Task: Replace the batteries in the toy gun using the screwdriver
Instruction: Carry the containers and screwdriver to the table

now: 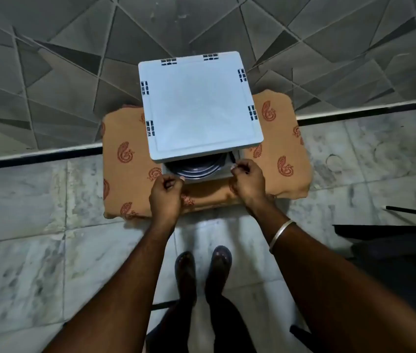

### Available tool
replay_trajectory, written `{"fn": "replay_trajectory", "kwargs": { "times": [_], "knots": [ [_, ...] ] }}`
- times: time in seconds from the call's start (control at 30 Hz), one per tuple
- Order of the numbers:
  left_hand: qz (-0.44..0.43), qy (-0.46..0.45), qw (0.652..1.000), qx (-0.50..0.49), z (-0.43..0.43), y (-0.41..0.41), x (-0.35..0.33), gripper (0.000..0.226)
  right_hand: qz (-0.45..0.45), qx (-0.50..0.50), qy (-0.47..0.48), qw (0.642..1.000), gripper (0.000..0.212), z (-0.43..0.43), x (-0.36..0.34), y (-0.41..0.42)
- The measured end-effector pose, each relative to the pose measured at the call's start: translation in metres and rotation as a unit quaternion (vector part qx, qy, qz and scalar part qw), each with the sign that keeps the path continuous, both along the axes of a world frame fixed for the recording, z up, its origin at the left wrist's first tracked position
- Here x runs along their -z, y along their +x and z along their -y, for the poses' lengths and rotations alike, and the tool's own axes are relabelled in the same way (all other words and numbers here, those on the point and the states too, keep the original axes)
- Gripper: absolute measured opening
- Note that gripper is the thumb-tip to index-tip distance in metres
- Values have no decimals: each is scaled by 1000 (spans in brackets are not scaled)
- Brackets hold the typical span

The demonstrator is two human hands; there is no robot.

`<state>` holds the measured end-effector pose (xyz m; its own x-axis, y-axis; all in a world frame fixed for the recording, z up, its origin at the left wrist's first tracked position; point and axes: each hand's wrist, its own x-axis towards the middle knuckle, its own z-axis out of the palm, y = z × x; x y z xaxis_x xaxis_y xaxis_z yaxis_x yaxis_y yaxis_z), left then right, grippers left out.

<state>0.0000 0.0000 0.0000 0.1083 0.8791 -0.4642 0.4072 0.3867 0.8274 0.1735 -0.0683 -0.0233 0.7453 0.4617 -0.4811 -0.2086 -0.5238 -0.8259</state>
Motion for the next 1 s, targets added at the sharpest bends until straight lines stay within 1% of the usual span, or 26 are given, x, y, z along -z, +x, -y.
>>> {"fn": "replay_trajectory", "kwargs": {
  "times": [0.07, 0.2, 0.3, 0.43, 0.47, 0.53, 0.6, 0.73, 0.8, 0.83, 0.93, 1.0],
  "knots": [
    [-7, 5, 1000, -21, -8, 9, 6, 16, 20, -6, -9, 1000, 33, -12, 5, 6],
    [-10, -9, 999, -38, -18, 22, 18, 32, 91, -41, -67, 993, 28, -27, 20, 16],
    [-23, 0, 999, -44, -25, 29, 29, 43, 106, -44, -105, 988, 28, -33, 36, 19],
    [-31, -16, 997, -64, -31, 34, 44, 54, 138, -65, -131, 980, 27, -37, 50, 25],
    [-27, -23, 997, -71, -32, 35, 45, 52, 148, -74, -137, 977, 28, -38, 51, 27],
    [-17, -31, 996, -81, -34, 37, 48, 40, 155, -92, -157, 971, 32, -40, 52, 30],
    [-4, -46, 994, -95, -35, 39, 50, 38, 164, -101, -172, 966, 35, -43, 54, 32],
    [29, -81, 990, -112, -36, 35, 54, 56, 170, -91, -186, 963, 42, -47, 63, 33],
    [44, -96, 987, -119, -37, 35, 56, 60, 186, -101, -193, 958, 37, -48, 65, 33],
    [55, -105, 985, -125, -38, 34, 56, 59, 197, -114, -194, 954, 34, -49, 66, 34],
    [82, -125, 979, -135, -38, 36, 58, 41, 194, -121, -193, 954, 30, -51, 67, 35],
    [85, -133, 978, -134, -37, 36, 58, 37, 193, -122, -184, 956, 30, -52, 69, 36]
  ]
}}
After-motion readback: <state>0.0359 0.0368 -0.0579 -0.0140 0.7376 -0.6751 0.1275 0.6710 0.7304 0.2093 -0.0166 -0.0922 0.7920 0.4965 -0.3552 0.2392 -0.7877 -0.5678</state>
